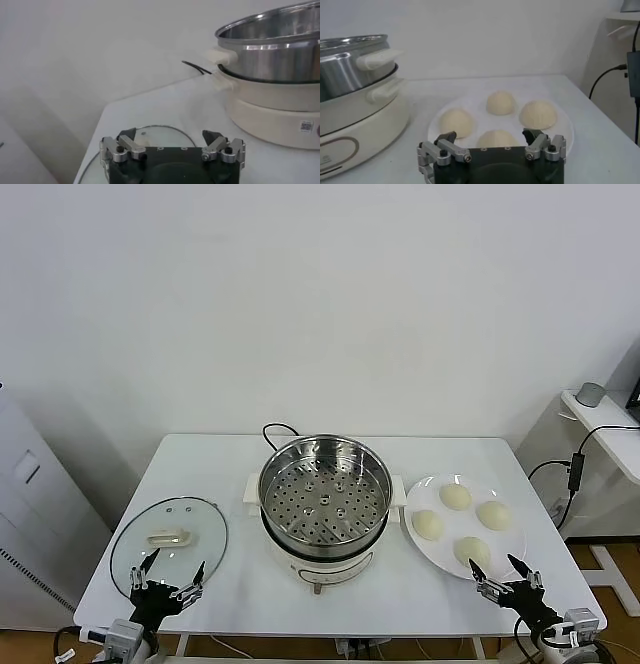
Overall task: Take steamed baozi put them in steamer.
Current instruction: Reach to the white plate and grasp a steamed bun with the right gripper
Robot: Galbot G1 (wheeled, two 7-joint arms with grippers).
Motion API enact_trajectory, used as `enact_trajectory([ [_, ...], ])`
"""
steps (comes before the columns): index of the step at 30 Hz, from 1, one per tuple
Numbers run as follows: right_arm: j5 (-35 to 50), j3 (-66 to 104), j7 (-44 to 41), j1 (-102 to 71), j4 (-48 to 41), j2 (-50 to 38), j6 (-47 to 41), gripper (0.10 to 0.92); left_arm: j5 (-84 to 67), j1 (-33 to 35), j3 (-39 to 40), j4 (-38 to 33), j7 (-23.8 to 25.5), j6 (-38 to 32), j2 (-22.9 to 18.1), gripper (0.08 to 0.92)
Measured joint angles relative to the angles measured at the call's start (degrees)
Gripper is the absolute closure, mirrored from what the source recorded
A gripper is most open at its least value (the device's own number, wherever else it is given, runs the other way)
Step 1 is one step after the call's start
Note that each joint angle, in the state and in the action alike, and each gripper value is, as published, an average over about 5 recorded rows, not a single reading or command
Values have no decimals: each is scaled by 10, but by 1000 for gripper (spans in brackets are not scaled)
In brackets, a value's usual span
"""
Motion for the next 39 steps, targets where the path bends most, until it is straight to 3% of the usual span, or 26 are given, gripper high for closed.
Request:
enact_trajectory([
  [13, -8, 9, -2, 24, -7, -9, -14, 203, 4, -2, 4, -1, 2, 1, -5, 177],
  [19, -65, 8, -46, 92, -26, -57, -41, 203, 9, -2, 3, -5, 0, 1, -10, 177],
  [29, -264, -71, -256, 310, -95, -201, -40, 203, 18, 3, 12, -20, -4, 0, -8, 177],
  [39, -445, -334, -489, 633, -217, -261, 19, 203, 21, 19, 8, -42, -7, 0, -23, 177],
])
